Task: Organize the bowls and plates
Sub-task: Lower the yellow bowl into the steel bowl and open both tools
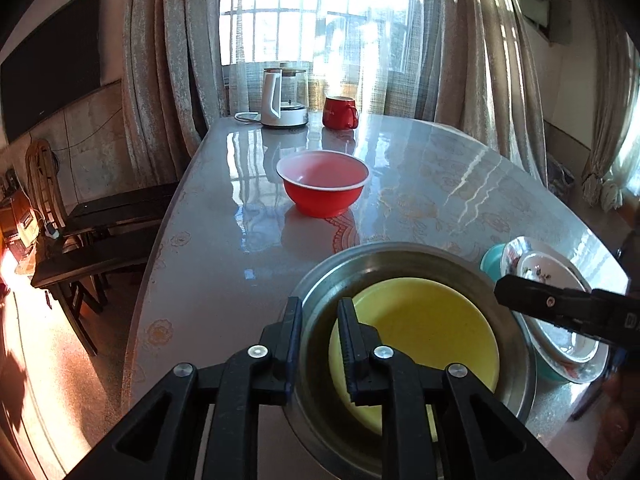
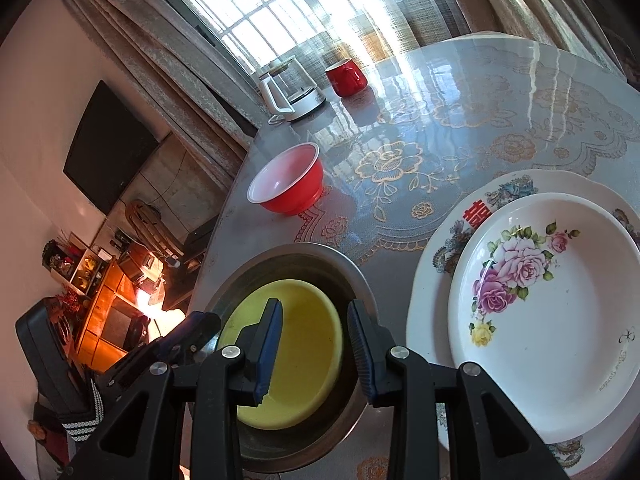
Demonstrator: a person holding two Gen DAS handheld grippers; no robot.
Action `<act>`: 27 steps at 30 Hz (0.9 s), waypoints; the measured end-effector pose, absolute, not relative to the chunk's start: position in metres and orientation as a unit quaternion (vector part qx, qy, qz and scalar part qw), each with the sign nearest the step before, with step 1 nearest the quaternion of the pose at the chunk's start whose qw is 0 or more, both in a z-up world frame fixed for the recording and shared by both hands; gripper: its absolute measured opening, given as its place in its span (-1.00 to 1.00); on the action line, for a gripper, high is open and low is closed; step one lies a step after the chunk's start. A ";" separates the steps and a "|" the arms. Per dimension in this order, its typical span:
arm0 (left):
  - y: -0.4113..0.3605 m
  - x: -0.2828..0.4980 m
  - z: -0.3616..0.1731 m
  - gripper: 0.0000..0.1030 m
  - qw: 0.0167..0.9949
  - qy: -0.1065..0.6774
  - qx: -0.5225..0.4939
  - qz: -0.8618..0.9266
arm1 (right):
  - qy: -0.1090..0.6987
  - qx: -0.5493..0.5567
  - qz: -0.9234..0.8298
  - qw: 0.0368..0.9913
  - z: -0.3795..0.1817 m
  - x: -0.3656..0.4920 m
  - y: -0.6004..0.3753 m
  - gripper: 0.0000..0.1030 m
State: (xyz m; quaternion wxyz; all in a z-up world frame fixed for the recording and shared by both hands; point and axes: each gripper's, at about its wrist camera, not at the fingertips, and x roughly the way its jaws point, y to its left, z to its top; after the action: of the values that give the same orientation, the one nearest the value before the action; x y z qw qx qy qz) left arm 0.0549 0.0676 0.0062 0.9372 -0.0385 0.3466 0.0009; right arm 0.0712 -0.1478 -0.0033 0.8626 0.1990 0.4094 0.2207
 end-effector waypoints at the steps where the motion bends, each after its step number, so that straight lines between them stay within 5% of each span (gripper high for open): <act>1: 0.070 0.055 0.008 -0.28 0.937 0.346 -0.045 0.002 | 0.410 0.200 0.221 0.862 -0.003 0.071 -0.148 -0.34; 3: 0.075 0.055 0.011 0.17 0.937 0.345 -0.060 0.002 | 0.410 0.201 0.222 0.862 -0.004 0.071 -0.148 -0.34; 27: 0.109 0.087 0.024 0.59 0.924 0.369 -0.080 0.057 | 0.412 0.198 0.205 0.865 0.010 0.094 -0.151 -0.29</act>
State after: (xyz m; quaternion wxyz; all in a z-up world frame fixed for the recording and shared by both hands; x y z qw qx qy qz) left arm 0.0871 0.1091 0.0241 0.9242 -0.0796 0.3690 0.0572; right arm 0.0941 -0.1513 0.0096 0.8654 0.1982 0.4121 0.2050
